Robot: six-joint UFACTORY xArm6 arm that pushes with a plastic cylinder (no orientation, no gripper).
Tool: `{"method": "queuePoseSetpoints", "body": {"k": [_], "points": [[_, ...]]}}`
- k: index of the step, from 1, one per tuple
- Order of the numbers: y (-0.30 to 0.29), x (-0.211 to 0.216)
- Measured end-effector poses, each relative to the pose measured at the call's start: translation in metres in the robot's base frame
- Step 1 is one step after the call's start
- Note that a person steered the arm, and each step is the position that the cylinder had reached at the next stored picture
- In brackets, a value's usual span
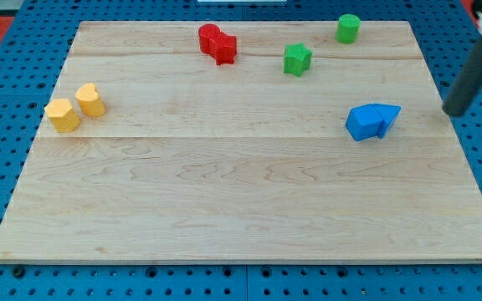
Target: Move the blue blocks opposite to each other
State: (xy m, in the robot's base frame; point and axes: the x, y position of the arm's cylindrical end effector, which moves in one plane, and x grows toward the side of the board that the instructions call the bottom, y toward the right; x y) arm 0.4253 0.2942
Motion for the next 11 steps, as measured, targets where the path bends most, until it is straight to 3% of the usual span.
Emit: {"method": "queuePoseSetpoints", "body": {"k": [1,3,4,6,7,9,10,11], "points": [[-0.082,0.010],[-0.236,-0.051],[-0.253,-0.037],[-0.122,-0.033],[-0.126,-0.008],[-0.283,-0.007],[-0.326,-0.002],[-0.205,0.010]]}}
